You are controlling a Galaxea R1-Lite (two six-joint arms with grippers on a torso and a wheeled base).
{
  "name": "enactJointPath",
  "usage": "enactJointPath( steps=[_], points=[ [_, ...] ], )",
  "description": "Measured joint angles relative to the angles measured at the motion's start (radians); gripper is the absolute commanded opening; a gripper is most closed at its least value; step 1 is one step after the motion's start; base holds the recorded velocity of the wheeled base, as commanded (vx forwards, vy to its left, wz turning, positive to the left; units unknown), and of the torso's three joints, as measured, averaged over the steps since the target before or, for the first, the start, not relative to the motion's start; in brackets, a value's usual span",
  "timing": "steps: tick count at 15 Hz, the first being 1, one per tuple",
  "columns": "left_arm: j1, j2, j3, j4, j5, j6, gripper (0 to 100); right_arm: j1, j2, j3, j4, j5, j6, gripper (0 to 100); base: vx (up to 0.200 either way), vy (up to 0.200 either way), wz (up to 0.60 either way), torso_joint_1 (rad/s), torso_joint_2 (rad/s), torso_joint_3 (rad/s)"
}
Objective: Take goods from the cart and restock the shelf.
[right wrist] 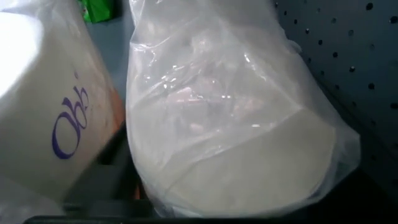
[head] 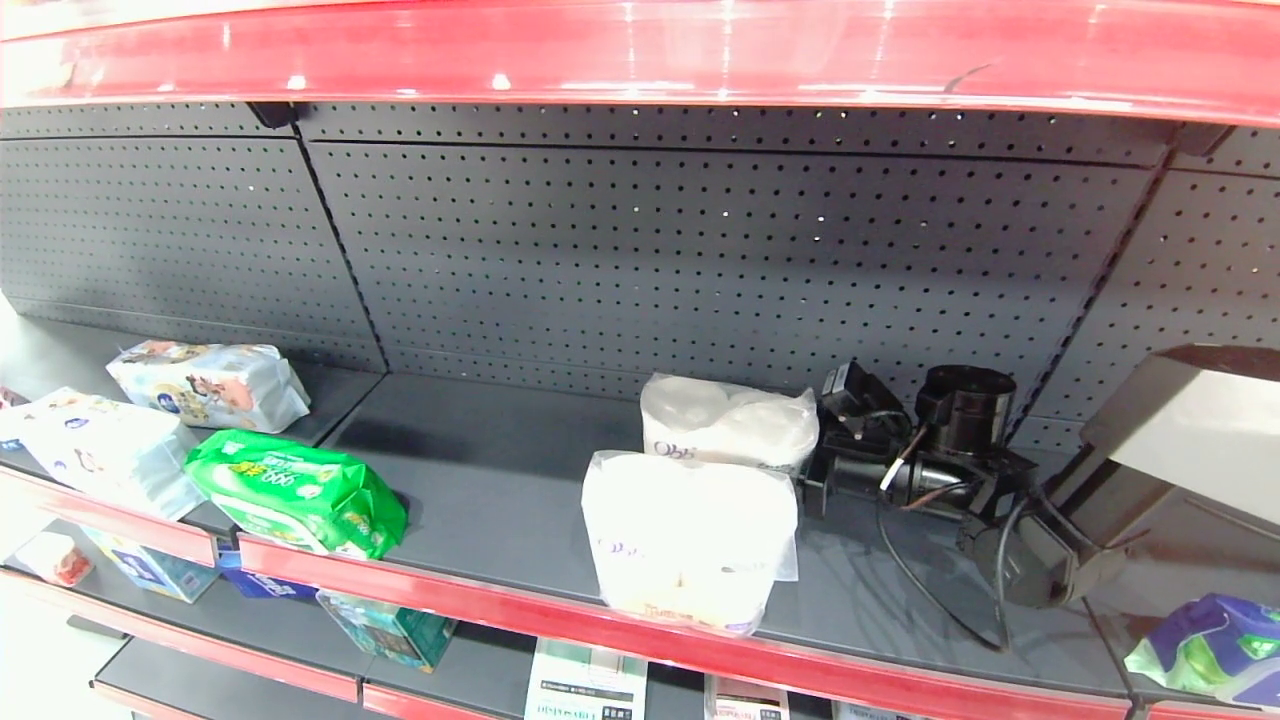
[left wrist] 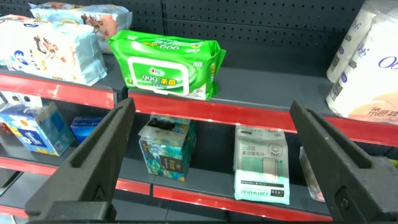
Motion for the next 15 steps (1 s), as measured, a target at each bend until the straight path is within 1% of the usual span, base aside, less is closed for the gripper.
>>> enactJointPath(
  steps=[2, 5, 8, 12, 15],
  points=[
    [0.0, 0.0, 0.0, 0.0, 0.0, 0.0, 100, -0.002, -0.02, 0.012, 0.001, -0.004, 0.035, 100, 0.0, 0.0, 0.0, 0.0, 0.0, 0.0],
    [0.0, 0.0, 0.0, 0.0, 0.0, 0.0, 100, -0.007, -0.054, 0.036, 0.002, -0.004, 0.046, 100, 0.0, 0.0, 0.0, 0.0, 0.0, 0.0],
    [0.0, 0.0, 0.0, 0.0, 0.0, 0.0, 100, -0.021, -0.108, 0.115, 0.01, -0.003, 0.046, 100, 0.0, 0.0, 0.0, 0.0, 0.0, 0.0],
    [0.0, 0.0, 0.0, 0.0, 0.0, 0.0, 100, -0.089, -0.226, 0.178, 0.126, -0.001, 0.045, 100, 0.0, 0.0, 0.0, 0.0, 0.0, 0.0],
    [0.0, 0.0, 0.0, 0.0, 0.0, 0.0, 100, -0.159, -0.37, 0.248, 0.264, -0.001, 0.049, 100, 0.0, 0.0, 0.0, 0.0, 0.0, 0.0]
  ],
)
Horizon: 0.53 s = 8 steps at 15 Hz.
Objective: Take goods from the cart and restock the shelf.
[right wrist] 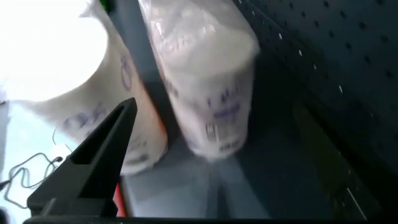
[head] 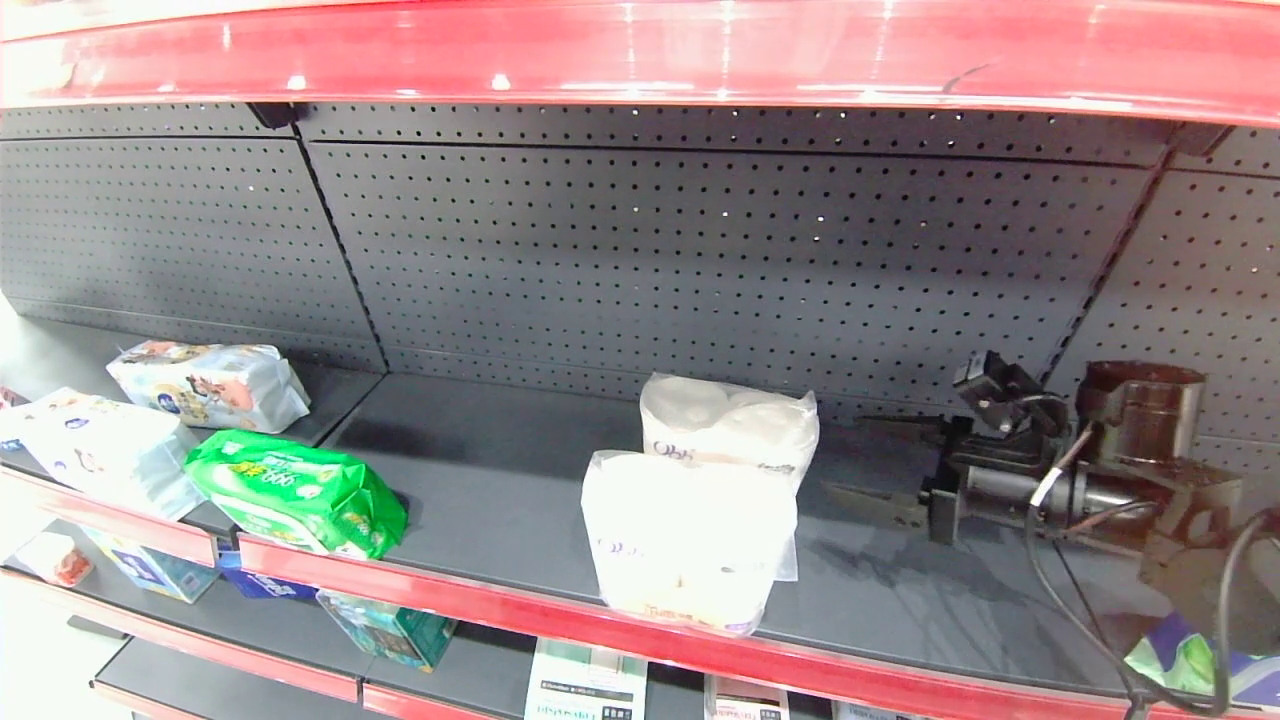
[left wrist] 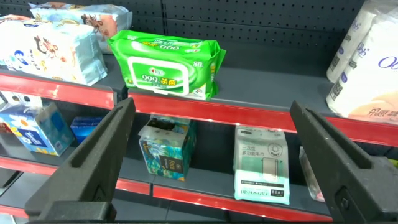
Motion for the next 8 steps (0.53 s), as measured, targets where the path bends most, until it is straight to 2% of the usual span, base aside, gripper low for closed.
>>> enactJointPath(
  steps=[3, 6, 8],
  points=[
    [0.0, 0.0, 0.0, 0.0, 0.0, 0.0, 100, -0.089, -0.157, 0.126, 0.081, 0.0, 0.006, 100, 0.0, 0.0, 0.0, 0.0, 0.0, 0.0],
    [0.0, 0.0, 0.0, 0.0, 0.0, 0.0, 100, -0.137, -0.326, 0.278, 0.096, -0.008, 0.06, 100, 0.0, 0.0, 0.0, 0.0, 0.0, 0.0],
    [0.0, 0.0, 0.0, 0.0, 0.0, 0.0, 100, -0.144, -0.442, 0.339, 0.1, -0.069, 0.106, 100, 0.0, 0.0, 0.0, 0.0, 0.0, 0.0]
  ],
)
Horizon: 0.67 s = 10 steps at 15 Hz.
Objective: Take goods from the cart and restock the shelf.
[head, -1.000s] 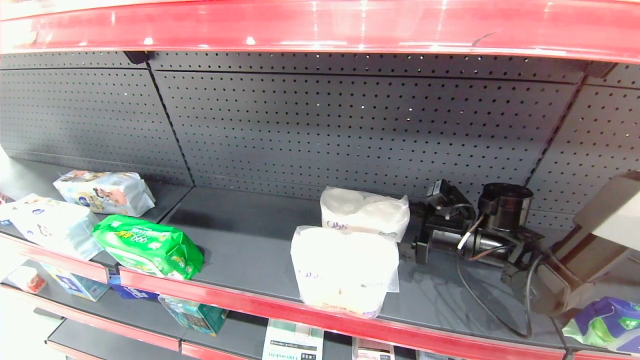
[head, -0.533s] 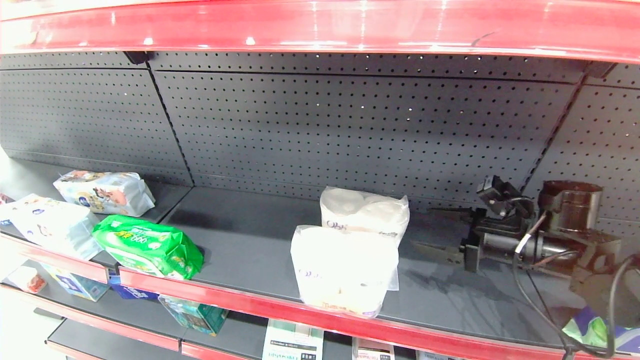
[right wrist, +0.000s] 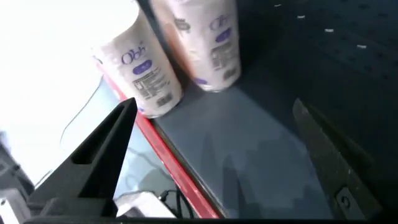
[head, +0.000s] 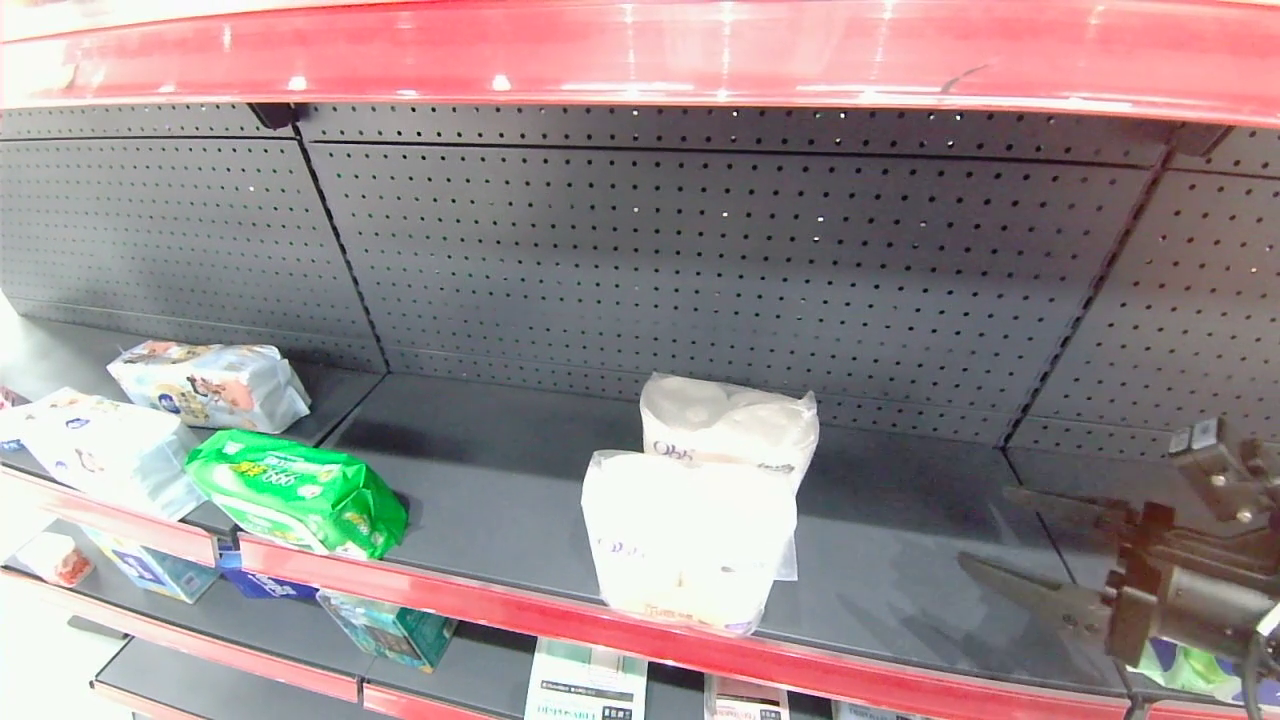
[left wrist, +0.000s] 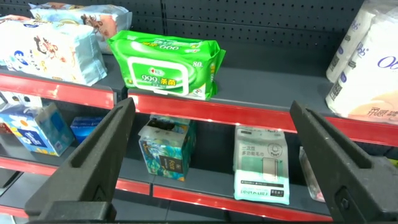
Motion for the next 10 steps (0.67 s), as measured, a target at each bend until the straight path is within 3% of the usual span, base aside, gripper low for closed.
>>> enactJointPath(
  steps=[4, 10],
  points=[
    [0.0, 0.0, 0.0, 0.0, 0.0, 0.0, 100, 0.0, -0.236, 0.102, 0.042, -0.211, 0.032, 100, 0.0, 0.0, 0.0, 0.0, 0.0, 0.0],
    [0.0, 0.0, 0.0, 0.0, 0.0, 0.0, 100, -0.001, -0.72, 0.148, 0.398, -0.442, 0.034, 100, 0.0, 0.0, 0.0, 0.0, 0.0, 0.0]
  ],
)
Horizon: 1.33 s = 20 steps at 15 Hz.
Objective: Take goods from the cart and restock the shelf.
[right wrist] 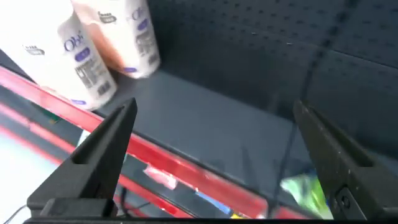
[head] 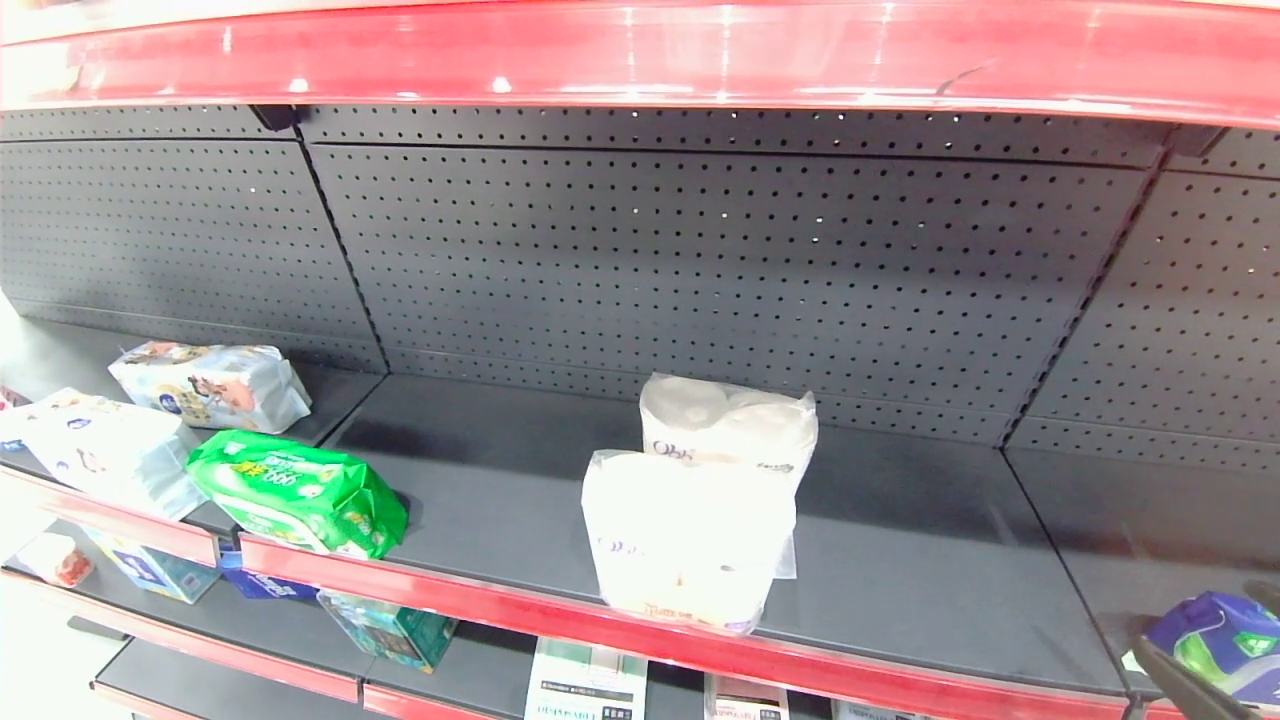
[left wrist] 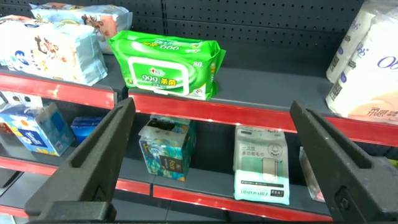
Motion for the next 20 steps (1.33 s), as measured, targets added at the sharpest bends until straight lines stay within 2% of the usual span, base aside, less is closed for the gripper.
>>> enactJointPath(
  steps=[6, 11, 12, 14, 16, 17, 18, 20],
  points=[
    [0.0, 0.0, 0.0, 0.0, 0.0, 0.0, 100, -0.006, -0.533, 0.003, 0.443, -0.146, 0.01, 100, 0.0, 0.0, 0.0, 0.0, 0.0, 0.0],
    [0.0, 0.0, 0.0, 0.0, 0.0, 0.0, 100, -0.006, -0.631, 0.003, 0.44, -0.163, 0.014, 100, 0.0, 0.0, 0.0, 0.0, 0.0, 0.0],
    [-0.001, 0.0, 0.0, 0.0, 0.0, 0.0, 100, -0.006, -0.636, 0.003, 0.438, -0.181, 0.015, 100, 0.0, 0.0, 0.0, 0.0, 0.0, 0.0],
    [0.0, 0.0, 0.0, 0.0, 0.0, 0.0, 100, -0.006, -0.64, 0.005, 0.434, -0.295, 0.049, 100, 0.0, 0.0, 0.0, 0.0, 0.0, 0.0],
    [0.0, 0.0, 0.0, 0.0, 0.0, 0.0, 100, -0.006, -0.641, 0.005, 0.432, -0.316, 0.069, 100, 0.0, 0.0, 0.0, 0.0, 0.0, 0.0],
    [0.0, 0.0, 0.0, 0.0, 0.0, 0.0, 100, -0.006, -0.641, 0.005, 0.434, -0.29, 0.078, 100, 0.0, 0.0, 0.0, 0.0, 0.0, 0.0],
    [0.0, 0.0, 0.0, 0.0, 0.0, 0.0, 100, -0.006, -0.642, 0.005, 0.442, -0.21, 0.069, 100, 0.0, 0.0, 0.0, 0.0, 0.0, 0.0],
    [0.0, 0.0, 0.0, 0.0, 0.0, 0.0, 100, -0.006, -0.642, 0.005, 0.457, -0.169, 0.051, 100, 0.0, 0.0, 0.0, 0.0, 0.0, 0.0]
  ],
)
